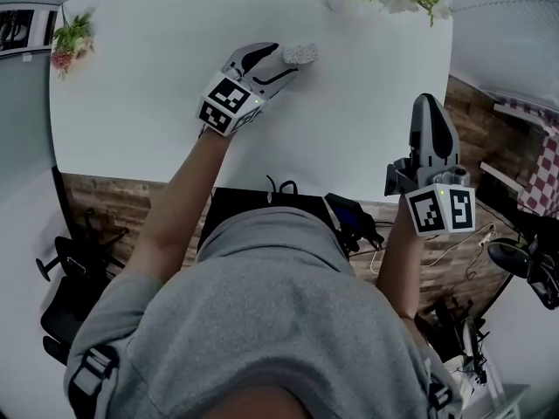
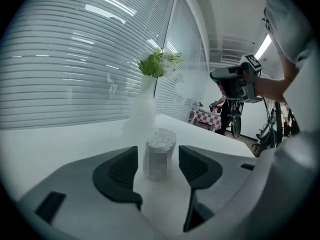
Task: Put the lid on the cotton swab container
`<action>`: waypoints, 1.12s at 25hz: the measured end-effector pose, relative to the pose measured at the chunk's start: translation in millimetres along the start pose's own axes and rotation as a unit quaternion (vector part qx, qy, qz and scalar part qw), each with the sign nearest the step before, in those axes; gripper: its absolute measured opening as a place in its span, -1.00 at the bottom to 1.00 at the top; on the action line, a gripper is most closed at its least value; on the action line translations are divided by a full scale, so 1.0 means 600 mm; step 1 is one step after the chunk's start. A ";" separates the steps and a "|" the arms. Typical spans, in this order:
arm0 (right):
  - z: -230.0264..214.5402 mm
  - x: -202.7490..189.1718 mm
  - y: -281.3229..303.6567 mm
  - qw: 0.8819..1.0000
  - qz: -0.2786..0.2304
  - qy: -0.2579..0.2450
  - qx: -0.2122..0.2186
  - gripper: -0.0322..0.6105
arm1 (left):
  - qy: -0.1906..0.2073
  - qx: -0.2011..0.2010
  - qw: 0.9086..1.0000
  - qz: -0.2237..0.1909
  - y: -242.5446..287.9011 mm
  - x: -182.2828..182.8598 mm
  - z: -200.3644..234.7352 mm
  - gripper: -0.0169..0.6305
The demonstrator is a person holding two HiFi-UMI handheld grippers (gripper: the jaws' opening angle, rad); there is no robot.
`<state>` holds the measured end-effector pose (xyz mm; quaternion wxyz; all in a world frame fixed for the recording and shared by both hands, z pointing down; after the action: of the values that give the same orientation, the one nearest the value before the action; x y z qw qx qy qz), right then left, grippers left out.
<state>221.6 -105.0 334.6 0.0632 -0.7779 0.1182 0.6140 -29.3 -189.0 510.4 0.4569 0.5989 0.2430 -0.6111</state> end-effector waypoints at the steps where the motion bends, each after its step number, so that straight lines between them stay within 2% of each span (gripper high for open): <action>1: 0.000 0.000 0.000 1.000 0.000 0.000 -0.001 -0.82 | 0.003 -0.001 1.000 0.001 0.003 -0.002 0.002 -0.18; 10: -0.006 -0.007 0.000 1.000 0.002 0.003 -0.013 -0.82 | 0.021 -0.030 0.999 0.022 0.034 -0.023 0.002 -0.18; 19: -0.006 -0.013 0.001 1.000 0.006 0.006 -0.014 -0.82 | 0.048 -0.024 0.998 0.035 0.047 -0.028 -0.001 -0.18; 22: -0.004 -0.013 0.001 1.000 0.005 0.006 -0.013 -0.82 | 0.070 -0.022 0.996 0.051 0.050 -0.034 -0.006 -0.18; 25: -0.002 -0.012 0.001 1.000 0.004 0.007 -0.012 -0.82 | 0.107 -0.019 0.991 0.077 0.056 -0.045 -0.014 -0.19; 28: -0.001 -0.011 0.000 1.000 0.005 0.007 -0.010 -0.82 | 0.136 -0.015 0.987 0.089 0.059 -0.050 -0.018 -0.28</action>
<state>220.8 -104.2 341.3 0.0516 -0.7821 0.1158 0.6101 2.2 -188.0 546.3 0.4812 0.6886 0.2575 -0.4774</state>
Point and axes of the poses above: the fingertips, and each gripper's own axes: y forward along the fingers, z to its left, x out of its top, the point moved 6 cm from there along -y, backward along the fingers, and after that the axes turned 12 degrees about -z, right-handed, at the moved point
